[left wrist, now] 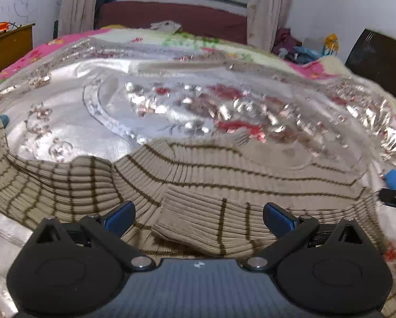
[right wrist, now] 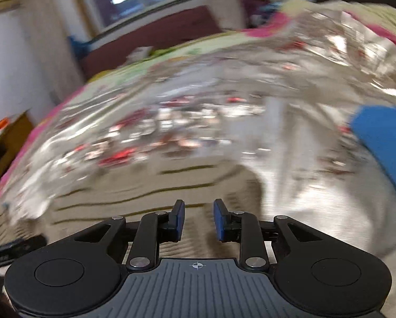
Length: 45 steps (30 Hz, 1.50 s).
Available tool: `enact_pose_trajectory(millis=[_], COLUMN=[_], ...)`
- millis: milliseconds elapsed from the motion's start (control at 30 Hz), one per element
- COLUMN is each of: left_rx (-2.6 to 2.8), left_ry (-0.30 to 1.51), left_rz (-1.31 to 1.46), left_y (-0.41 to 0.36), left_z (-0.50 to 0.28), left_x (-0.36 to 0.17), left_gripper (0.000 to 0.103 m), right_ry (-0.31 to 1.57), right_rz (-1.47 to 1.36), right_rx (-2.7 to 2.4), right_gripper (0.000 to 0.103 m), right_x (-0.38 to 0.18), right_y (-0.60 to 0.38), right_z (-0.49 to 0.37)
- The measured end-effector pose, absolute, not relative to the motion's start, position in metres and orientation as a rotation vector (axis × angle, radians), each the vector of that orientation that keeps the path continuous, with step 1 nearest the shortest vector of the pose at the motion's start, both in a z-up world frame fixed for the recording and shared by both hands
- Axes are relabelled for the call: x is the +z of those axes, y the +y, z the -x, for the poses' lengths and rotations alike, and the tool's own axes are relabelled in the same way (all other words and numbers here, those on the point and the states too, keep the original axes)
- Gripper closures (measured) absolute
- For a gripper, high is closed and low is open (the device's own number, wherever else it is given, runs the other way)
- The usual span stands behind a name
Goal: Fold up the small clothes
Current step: 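Lay the sleeve flat on the sweater body and open the right tool, then grasp the other sleeve cuff with the left tool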
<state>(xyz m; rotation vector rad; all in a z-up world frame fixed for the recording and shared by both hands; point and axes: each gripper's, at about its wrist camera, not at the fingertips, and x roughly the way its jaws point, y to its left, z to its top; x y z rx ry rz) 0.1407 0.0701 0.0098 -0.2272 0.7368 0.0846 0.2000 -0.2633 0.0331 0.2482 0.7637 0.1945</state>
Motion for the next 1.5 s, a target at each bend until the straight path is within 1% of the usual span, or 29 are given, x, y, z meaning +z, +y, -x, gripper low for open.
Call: enact_pose_trajectory(millis=[133, 333, 467, 667, 767, 833, 933, 1133, 1267, 1400, 1500], left_rx=[0.115, 0.120, 0.113, 0.135, 0.143, 0.146, 0.163, 0.249, 0.354, 0.471, 0.541], left_ry=[0.832, 0.833, 0.842, 0.844, 0.847, 0.843, 0.829, 0.782, 0.741, 0.703, 0.683], left_rz=[0.204, 0.146, 0.177, 0.194, 0.187, 0.190, 0.195, 0.284, 0.263, 0.303, 0.323], left_y=[0.070, 0.062, 0.067, 0.073, 0.075, 0.077, 0.083, 0.122, 0.153, 0.202, 0.236], left_z=[-0.145, -0.136, -0.130, -0.115, -0.110, -0.106, -0.094, -0.060, -0.053, -0.056, -0.066], left_x=[-0.016, -0.020, -0.018, -0.013, -0.011, -0.007, 0.001, 0.017, 0.027, 0.035, 0.033], left_gripper=[0.000, 0.000, 0.000, 0.000, 0.000, 0.000, 0.000, 0.000, 0.000, 0.000, 0.000], right_ry=[0.825, 0.840, 0.831, 0.784, 0.814, 0.893, 0.865, 0.779, 0.771, 0.756, 0.785], right_rz=[-0.257, -0.198, -0.178, -0.127, -0.070, -0.045, -0.046, -0.052, -0.084, -0.076, -0.076], right_rx=[0.145, 0.134, 0.124, 0.214, 0.261, 0.246, 0.236, 0.314, 0.370, 0.409, 0.432], right_gripper=[0.078, 0.078, 0.078, 0.078, 0.069, 0.069, 0.069, 0.069, 0.069, 0.069, 0.069], right_x=[0.007, -0.009, 0.000, 0.023, 0.016, 0.000, 0.005, 0.025, 0.021, 0.015, 0.005], right_y=[-0.274, -0.260, -0.260, -0.248, -0.231, -0.225, -0.223, -0.208, -0.193, -0.179, -0.170], right_z=[-0.218, -0.235, -0.228, -0.193, -0.188, -0.194, -0.188, -0.163, -0.150, -0.136, -0.132])
